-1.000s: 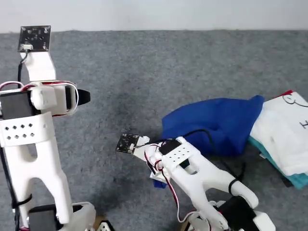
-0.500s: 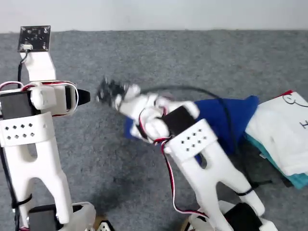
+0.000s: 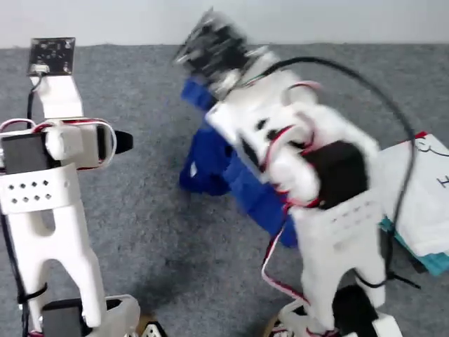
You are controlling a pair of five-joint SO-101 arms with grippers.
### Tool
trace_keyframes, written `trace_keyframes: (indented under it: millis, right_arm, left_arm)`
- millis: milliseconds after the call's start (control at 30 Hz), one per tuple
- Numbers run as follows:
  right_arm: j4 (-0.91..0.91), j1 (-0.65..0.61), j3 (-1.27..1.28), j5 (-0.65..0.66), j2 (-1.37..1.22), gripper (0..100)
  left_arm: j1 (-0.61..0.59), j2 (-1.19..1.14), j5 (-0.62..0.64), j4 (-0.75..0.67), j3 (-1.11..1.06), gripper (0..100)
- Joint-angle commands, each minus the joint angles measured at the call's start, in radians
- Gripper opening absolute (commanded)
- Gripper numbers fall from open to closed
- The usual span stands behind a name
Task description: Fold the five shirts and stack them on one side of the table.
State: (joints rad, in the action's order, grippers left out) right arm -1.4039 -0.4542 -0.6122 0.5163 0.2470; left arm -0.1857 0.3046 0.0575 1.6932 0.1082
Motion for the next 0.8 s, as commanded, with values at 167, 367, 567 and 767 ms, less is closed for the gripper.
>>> trace_keyframes:
  millis: [167, 367, 567, 767]
  right_arm:
    - [-0.111, 0.259, -0.040, -0.012, -0.001, 0.9]
    - [-0.240, 0.262, -0.038, -0.012, 0.007, 0.9]
    - [-0.280, 0.266, -0.038, -0.012, -0.001, 0.9]
    - [-0.289, 0.266, -0.038, -0.012, 0.008, 0.9]
  left_arm:
    - [0.241, 0.017, 0.009, -0.110, -0.162, 29]
    - [0.384, -0.110, 0.011, -0.466, -0.441, 29]
    - [0.439, -0.296, 0.011, -0.601, -0.466, 29]
    - [0.405, -0.431, 0.011, -0.812, -0.441, 29]
